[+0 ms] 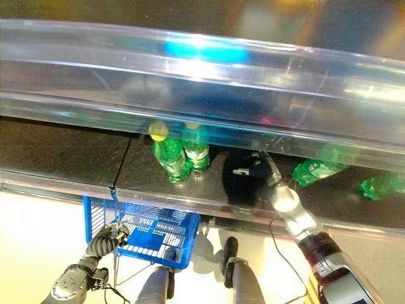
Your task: Pick up the snacks into the basket
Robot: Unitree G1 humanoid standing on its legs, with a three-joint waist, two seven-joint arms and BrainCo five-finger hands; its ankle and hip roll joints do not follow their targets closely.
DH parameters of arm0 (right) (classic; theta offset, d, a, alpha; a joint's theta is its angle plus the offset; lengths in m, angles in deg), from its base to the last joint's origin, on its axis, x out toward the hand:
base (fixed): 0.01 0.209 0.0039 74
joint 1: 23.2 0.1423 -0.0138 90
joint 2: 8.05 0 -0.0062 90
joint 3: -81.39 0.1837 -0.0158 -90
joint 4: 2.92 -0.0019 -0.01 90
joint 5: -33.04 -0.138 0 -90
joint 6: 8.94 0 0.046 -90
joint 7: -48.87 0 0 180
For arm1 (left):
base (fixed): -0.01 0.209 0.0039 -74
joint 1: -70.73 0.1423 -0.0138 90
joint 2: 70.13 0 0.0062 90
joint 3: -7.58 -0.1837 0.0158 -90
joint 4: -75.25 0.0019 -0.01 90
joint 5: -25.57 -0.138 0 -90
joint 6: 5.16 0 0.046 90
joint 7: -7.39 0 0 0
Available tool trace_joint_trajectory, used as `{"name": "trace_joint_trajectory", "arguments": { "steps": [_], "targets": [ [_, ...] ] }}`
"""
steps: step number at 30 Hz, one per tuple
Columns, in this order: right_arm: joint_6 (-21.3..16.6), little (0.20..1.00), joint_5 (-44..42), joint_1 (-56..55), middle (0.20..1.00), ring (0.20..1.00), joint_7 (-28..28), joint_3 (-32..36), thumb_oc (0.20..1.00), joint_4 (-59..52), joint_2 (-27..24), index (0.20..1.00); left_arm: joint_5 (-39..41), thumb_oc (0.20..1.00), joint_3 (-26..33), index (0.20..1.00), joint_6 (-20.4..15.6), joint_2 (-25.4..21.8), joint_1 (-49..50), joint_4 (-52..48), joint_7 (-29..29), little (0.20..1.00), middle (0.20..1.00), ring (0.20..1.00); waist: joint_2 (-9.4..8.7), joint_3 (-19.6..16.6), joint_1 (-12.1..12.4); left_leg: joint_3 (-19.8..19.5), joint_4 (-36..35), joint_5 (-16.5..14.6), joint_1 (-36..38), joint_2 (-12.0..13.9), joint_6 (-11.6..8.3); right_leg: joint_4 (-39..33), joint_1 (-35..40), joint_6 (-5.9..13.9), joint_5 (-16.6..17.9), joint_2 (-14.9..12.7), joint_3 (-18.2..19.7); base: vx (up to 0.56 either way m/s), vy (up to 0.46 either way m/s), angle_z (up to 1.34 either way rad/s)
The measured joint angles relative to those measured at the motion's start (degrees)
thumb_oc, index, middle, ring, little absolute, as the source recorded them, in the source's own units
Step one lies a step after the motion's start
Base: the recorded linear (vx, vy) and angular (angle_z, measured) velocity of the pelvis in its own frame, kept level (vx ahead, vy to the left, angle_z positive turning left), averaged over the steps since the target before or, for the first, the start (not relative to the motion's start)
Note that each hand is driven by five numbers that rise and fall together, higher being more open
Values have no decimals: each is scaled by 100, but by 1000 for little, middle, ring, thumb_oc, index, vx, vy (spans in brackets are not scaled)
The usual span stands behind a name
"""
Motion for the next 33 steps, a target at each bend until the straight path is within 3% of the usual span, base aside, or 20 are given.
{"name": "trace_joint_trajectory", "arguments": {
  "steps": [16,33],
  "targets": [
    [57,1000,4,498,1000,1000,-82,-582,1000,68,490,1000,150,200,-18,200,0,-13,-15,0,1,200,200,200,25,-3,183,-66,2,44,-104,-25,-45,38,-79,-18,-12,-36,-58,2,0,1],
    [101,1000,-1,614,1000,1000,-139,-786,1000,66,596,1000,156,200,-117,200,0,-28,-78,0,1,200,200,200,27,-1,285,-85,1,47,-112,-24,-39,63,-97,-28,-24,-37,-69,0,0,0]
  ]
}}
